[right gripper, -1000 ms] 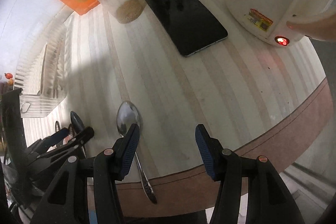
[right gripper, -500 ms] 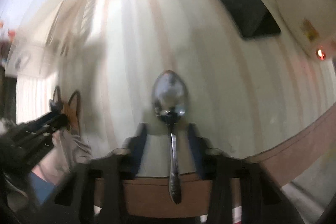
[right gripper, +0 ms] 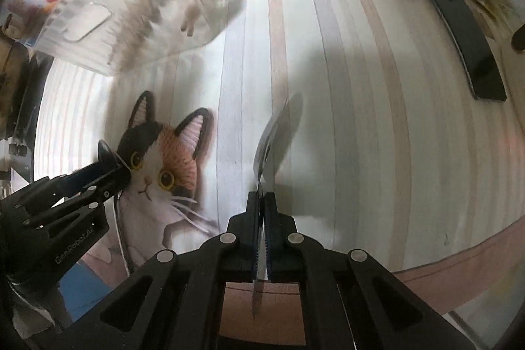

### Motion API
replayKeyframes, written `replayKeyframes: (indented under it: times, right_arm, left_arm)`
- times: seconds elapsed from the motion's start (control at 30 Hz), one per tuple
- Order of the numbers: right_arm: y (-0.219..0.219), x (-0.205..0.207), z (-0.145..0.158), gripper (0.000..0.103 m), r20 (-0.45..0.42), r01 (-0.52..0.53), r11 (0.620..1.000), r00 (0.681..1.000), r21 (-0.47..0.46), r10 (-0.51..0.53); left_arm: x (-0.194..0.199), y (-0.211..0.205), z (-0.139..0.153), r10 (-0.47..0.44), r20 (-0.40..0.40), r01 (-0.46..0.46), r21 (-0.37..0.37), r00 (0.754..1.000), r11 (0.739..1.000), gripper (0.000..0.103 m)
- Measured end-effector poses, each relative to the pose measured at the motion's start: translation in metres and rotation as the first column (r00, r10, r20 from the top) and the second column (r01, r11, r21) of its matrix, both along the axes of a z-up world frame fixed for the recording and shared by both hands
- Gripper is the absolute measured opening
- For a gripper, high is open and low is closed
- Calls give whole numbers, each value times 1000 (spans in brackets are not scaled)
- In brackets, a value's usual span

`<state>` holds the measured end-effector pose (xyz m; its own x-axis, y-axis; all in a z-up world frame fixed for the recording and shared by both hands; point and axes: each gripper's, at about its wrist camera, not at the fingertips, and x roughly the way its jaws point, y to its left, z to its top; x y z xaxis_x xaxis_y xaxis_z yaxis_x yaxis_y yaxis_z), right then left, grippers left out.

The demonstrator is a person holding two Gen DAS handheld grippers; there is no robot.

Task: Organize utensils
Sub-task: 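Carry the spoon with the left tool while the right tool carries the knife toward the basket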

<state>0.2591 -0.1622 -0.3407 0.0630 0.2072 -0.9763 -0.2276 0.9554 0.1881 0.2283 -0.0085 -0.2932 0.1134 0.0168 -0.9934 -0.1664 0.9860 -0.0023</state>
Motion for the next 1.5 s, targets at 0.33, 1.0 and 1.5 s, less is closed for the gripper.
replayKeyframes:
  times: [0.33, 1.0, 1.5]
  right_arm:
    - [5, 0, -5, 3, -5, 25, 1000, 1000, -1, -25]
    - [-30, -5, -4, 3, -4, 59, 997, 998, -48, -59]
    - [-19, -2, 46, 2, 93, 97, 992, 990, 76, -104]
  left_arm:
    - [9, -3, -1, -28, 6, 28, -5, 1000, 1000, 32]
    - [4, -2, 4, -51, 2, 51, 10, 999, 999, 32]
    - [-26, 48, 75, -14, 116, 6, 62, 993, 998, 32]
